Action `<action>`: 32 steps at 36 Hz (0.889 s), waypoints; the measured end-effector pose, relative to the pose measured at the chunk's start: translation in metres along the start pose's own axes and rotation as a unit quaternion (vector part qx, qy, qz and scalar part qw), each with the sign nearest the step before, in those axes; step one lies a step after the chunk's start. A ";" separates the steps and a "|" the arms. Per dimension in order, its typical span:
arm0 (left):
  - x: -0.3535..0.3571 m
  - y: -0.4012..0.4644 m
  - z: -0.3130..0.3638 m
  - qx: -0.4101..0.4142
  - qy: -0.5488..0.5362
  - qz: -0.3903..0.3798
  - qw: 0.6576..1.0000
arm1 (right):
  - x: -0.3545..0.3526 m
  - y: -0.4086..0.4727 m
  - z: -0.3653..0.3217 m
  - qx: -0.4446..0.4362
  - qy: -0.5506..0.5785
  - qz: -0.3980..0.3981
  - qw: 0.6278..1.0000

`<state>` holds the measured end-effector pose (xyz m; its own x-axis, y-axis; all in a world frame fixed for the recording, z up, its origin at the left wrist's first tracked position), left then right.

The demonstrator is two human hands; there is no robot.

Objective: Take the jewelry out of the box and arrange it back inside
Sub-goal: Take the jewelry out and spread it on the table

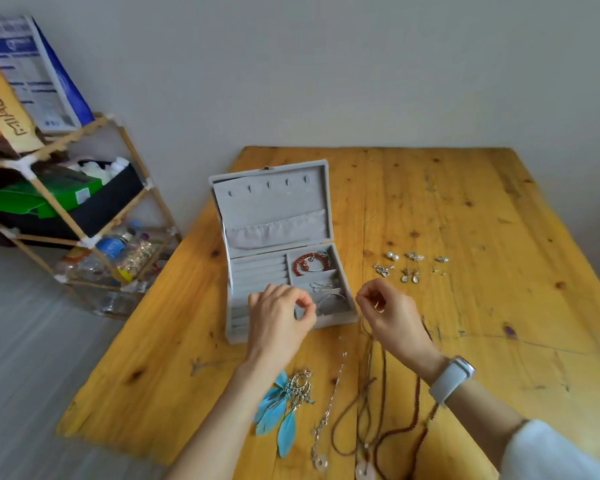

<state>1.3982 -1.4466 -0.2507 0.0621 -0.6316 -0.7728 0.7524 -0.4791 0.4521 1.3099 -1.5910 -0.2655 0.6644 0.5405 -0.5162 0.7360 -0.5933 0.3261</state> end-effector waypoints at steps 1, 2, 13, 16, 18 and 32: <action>0.009 0.001 0.012 0.007 -0.024 0.001 1.000 | -0.009 0.001 0.007 0.007 -0.005 0.014 1.000; 0.019 0.003 0.022 0.016 -0.038 0.001 0.999 | -0.018 0.002 0.014 0.017 -0.011 0.030 0.999; 0.119 0.035 0.100 0.102 -0.021 -0.107 0.989 | -0.069 0.018 0.110 0.113 -0.143 0.061 0.981; 0.135 0.039 0.102 0.117 0.011 -0.126 0.985 | -0.065 0.023 0.112 0.086 -0.179 0.057 0.978; 0.140 0.040 0.099 0.125 0.025 -0.134 0.983 | -0.059 0.027 0.109 0.071 -0.196 0.049 0.977; 0.133 0.048 0.079 0.126 0.070 -0.119 0.982 | -0.036 0.037 0.095 0.039 -0.193 0.059 0.979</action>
<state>1.3904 -1.6015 -0.2966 0.0069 -0.4029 -0.9152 0.5714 -0.7495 0.3343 1.3011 -1.6887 -0.3100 0.6344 0.2100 -0.7439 0.6355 -0.6895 0.3473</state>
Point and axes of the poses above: each hand's wrist, its own y-axis towards the middle knuckle, its own x-axis out of the palm, z = x × y, the point moved 8 cm from there along y, towards the middle knuckle, and after that the axes turned 10 degrees about z, right-handed, at the moved point
